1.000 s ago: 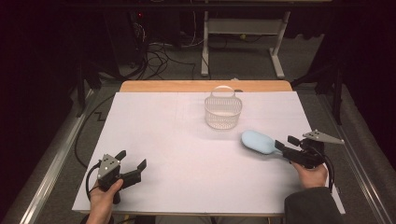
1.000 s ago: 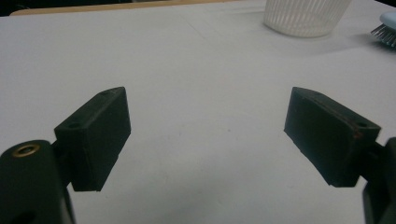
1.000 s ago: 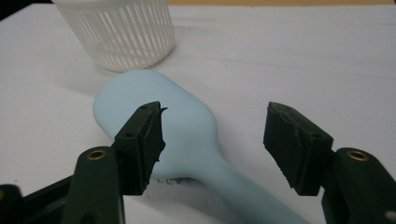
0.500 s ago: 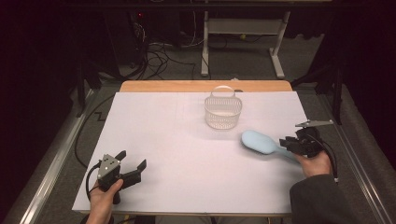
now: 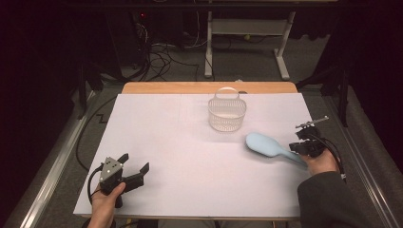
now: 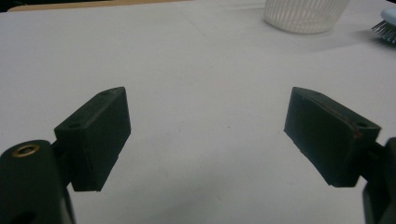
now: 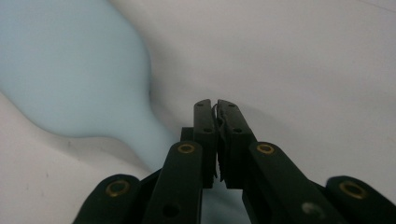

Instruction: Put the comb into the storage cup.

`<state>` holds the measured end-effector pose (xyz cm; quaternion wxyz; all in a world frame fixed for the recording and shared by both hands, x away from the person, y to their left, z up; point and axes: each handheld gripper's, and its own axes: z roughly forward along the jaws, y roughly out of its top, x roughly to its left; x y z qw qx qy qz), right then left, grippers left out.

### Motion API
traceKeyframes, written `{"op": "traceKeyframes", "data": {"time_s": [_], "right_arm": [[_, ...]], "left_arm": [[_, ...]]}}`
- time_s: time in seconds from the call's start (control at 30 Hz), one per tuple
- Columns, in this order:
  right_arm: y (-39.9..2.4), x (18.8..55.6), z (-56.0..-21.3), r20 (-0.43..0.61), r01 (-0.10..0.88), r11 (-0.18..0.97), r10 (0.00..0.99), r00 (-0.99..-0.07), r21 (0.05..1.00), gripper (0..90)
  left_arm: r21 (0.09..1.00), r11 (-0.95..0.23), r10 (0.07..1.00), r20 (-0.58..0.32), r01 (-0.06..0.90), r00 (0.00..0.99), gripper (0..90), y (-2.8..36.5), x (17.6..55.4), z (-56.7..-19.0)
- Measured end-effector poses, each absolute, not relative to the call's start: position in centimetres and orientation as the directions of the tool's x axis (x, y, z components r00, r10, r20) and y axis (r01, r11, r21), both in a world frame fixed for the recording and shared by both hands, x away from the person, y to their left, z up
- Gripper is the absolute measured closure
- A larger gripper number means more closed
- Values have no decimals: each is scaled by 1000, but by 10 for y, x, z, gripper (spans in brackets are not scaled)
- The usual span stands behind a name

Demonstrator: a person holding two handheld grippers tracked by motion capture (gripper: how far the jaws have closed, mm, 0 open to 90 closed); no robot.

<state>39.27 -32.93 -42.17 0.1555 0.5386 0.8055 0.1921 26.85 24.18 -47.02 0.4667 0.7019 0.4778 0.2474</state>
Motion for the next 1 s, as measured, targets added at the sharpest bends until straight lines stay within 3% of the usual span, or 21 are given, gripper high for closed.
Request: {"op": "traceKeyframes", "data": {"time_s": [1.0], "right_arm": [[-329,379,-432,-25,825,375,915,-403,423,900]], "left_arm": [[890,-124,901,-84,439,426,155,240,268,-470]]}}
